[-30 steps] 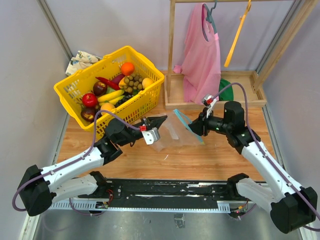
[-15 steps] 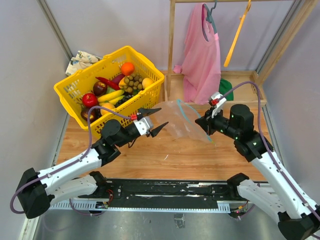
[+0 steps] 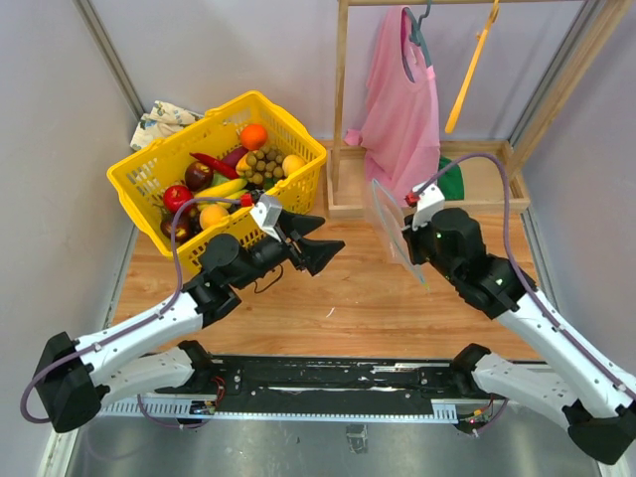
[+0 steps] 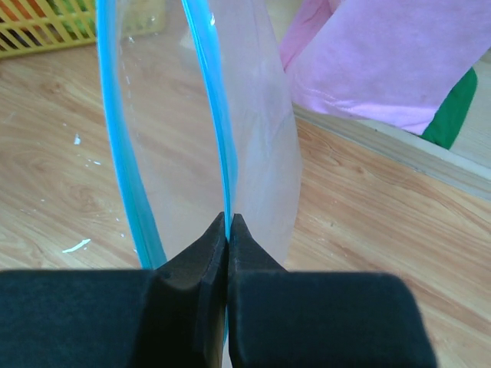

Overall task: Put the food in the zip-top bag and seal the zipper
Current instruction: Open the zipper of the food storage bag.

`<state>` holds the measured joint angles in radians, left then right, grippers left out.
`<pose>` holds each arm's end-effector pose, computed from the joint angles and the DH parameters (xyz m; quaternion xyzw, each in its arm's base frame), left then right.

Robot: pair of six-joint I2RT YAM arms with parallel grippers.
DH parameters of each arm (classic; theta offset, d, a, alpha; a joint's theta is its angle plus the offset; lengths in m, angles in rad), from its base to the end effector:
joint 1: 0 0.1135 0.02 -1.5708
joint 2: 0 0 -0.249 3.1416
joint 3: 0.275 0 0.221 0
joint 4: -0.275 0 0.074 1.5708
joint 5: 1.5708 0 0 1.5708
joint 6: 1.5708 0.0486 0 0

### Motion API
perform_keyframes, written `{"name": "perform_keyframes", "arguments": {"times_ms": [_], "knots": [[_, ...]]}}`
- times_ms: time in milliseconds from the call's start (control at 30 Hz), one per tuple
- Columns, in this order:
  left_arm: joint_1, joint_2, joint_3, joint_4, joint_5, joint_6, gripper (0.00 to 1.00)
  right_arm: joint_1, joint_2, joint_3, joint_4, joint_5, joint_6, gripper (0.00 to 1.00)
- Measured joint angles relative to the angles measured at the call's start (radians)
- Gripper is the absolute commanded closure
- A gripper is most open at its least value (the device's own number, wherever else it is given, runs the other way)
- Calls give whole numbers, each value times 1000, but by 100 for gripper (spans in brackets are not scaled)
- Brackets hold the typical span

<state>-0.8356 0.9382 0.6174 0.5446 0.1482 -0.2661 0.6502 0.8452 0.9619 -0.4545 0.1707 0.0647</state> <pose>0.1373 -0.1625 0.3313 0.2303 0.5807 -0.4473 0.6400 0.1435 0.0988 0.3437 -0.1874 0.7926 0.1364 0.5640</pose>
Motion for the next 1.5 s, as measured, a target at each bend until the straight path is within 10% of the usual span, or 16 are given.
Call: {"name": "perform_keyframes", "arguments": {"times_ms": [533,933,1200,1500], "knots": [[-114,193,17,21,-248,-585,18,369,167,28,21,526,150,99],[-166,293,105,-87,-426,-653,31,411,217,28,68,558,172,99],[-168,280,90,-172,-498,-643,65,412,180,25,69,566,163,95],[-169,258,69,-199,-516,-637,62,412,155,2,108,526,127,99]]}}
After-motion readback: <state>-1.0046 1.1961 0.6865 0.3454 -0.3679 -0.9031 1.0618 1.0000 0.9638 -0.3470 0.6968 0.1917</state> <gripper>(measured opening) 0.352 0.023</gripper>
